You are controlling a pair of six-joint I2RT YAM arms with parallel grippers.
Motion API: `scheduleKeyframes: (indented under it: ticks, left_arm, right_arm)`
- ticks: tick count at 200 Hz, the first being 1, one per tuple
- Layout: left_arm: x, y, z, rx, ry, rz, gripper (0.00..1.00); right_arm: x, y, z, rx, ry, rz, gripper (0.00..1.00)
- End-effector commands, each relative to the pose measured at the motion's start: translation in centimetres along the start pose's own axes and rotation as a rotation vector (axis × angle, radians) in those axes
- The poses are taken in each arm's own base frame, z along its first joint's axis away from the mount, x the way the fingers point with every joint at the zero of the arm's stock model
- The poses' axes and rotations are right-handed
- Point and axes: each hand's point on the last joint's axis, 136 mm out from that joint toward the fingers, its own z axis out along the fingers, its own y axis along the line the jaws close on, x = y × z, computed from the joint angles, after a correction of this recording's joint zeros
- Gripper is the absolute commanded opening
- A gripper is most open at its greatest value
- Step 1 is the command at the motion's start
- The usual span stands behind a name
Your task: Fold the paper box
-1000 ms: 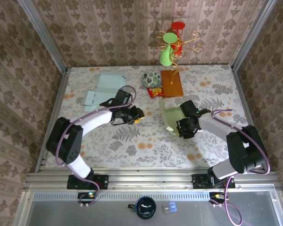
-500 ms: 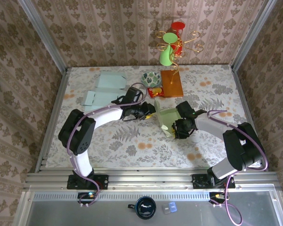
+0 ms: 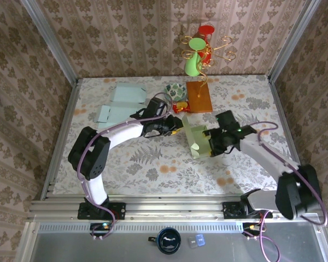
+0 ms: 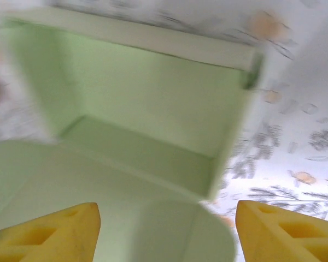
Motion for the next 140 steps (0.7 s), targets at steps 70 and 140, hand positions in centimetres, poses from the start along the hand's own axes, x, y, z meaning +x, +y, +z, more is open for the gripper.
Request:
scheduleKeyframes:
  ticks: [70, 140]
  left_arm:
    - [0.4, -1.5, -0.5, -0.001, 0.030, 0.034, 0.29]
    - [0.3, -1.7, -0.5, -0.005, 0.023, 0.039, 0.29]
  right_arm:
    - [7.3, 8.3, -5.0, -0.184, 0.306, -1.199, 0.64]
    - [8.6, 6.2, -1.4, 0.058, 0.353, -1.288, 0.45]
